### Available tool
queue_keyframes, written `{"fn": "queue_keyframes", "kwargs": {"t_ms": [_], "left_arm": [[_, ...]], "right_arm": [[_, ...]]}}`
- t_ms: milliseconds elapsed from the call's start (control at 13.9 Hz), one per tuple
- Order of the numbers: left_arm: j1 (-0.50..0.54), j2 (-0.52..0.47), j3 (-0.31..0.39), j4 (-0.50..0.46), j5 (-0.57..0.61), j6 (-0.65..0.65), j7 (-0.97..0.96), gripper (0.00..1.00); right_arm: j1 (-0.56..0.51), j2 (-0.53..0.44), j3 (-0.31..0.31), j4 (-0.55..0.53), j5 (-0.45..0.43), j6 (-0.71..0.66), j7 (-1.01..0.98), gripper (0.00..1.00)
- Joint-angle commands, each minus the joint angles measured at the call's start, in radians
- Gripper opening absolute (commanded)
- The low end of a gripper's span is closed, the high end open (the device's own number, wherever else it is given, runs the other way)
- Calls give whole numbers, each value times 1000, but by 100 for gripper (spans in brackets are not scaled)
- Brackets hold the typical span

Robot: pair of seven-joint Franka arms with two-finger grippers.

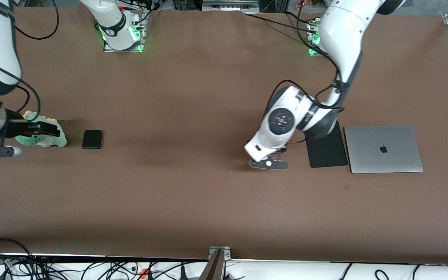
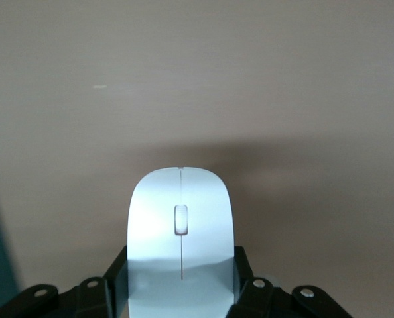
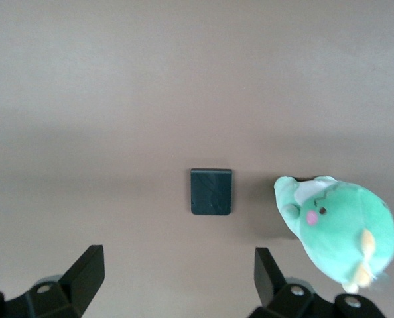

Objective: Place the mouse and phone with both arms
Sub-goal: 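Release the phone by the plush while the left gripper carries the mouse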

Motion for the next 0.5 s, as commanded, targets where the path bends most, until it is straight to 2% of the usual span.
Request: {"fn": "queue_keyframes", "kwargs": {"t_ms": [0, 215, 287, 431], "left_arm": [[100, -136, -22, -216, 25, 45, 54, 22], [173, -204, -21, -444, 28, 249, 58, 23], [198, -214, -19, -492, 28, 292, 77, 23], [243, -215, -16, -527, 28, 303, 89, 23]], "right_arm": [[-13, -69, 13, 14, 18, -69, -3, 100], [-12, -132, 15, 14, 18, -94, 8, 100], [-9, -157, 15, 14, 17, -104, 9, 100], [-6, -198, 15, 14, 17, -152, 8, 100]]}}
